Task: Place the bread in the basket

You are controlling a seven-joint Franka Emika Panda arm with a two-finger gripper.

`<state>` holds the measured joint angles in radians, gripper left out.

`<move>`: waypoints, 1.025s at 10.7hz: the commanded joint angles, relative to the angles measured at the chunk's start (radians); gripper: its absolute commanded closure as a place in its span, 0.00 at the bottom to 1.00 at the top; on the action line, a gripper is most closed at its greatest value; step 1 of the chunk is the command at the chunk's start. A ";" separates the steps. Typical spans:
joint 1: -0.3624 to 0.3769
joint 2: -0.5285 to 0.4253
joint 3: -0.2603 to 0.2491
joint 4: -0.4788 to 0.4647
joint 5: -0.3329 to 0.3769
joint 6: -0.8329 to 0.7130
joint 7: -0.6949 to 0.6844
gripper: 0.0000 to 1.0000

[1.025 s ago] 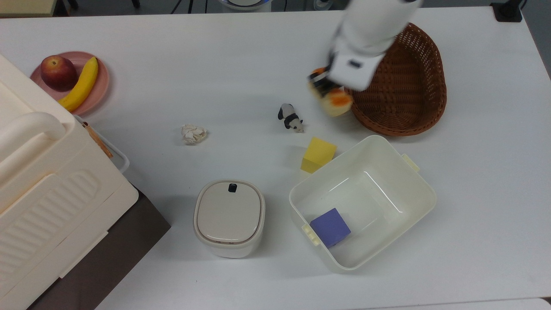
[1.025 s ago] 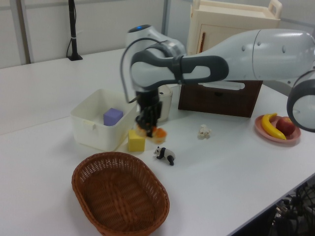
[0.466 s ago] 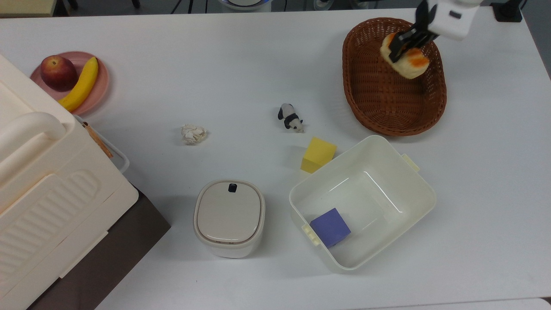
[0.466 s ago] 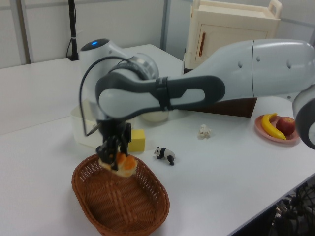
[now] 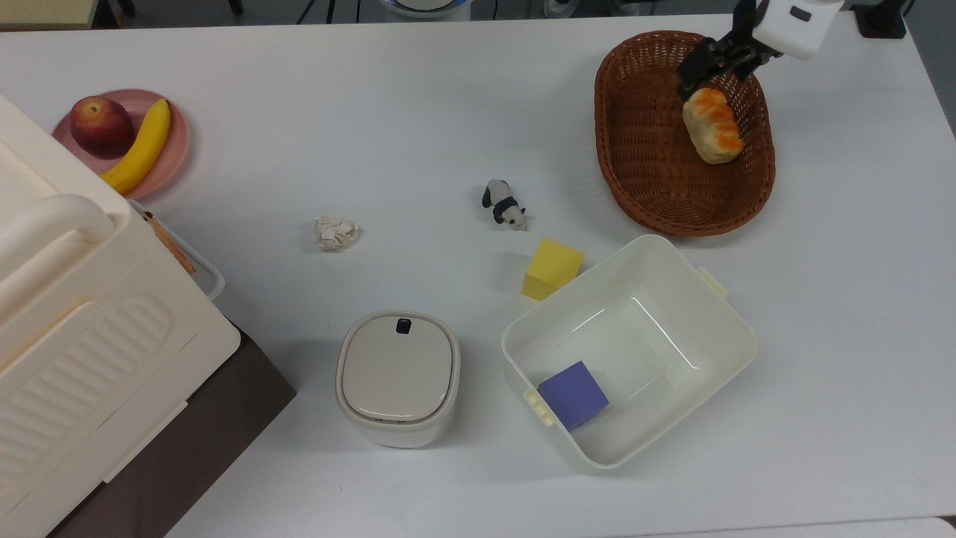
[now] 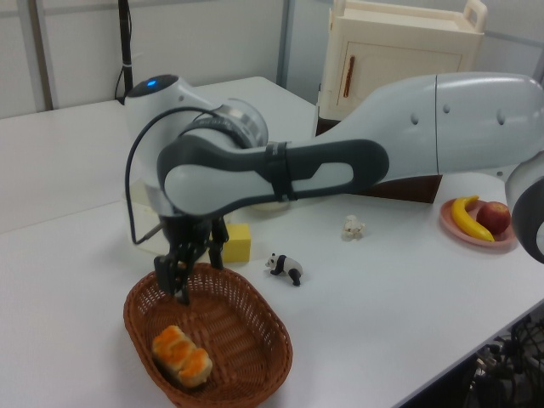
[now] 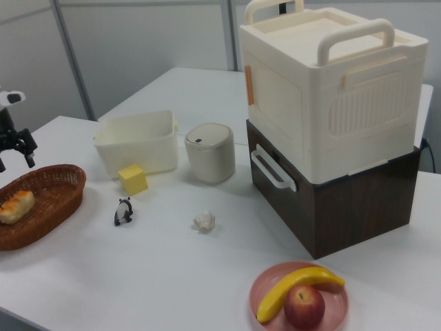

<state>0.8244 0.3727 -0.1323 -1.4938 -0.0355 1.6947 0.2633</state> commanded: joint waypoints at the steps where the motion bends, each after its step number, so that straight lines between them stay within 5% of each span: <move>1: -0.110 -0.105 -0.012 -0.006 -0.001 -0.093 -0.004 0.00; 4: -0.356 -0.211 -0.012 -0.005 -0.003 -0.125 -0.091 0.00; 8: -0.646 -0.227 -0.012 0.001 0.005 -0.112 -0.202 0.00; 11: -0.737 -0.218 -0.012 0.000 0.011 -0.107 -0.245 0.00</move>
<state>0.1297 0.1600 -0.1565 -1.4798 -0.0388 1.5817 0.0340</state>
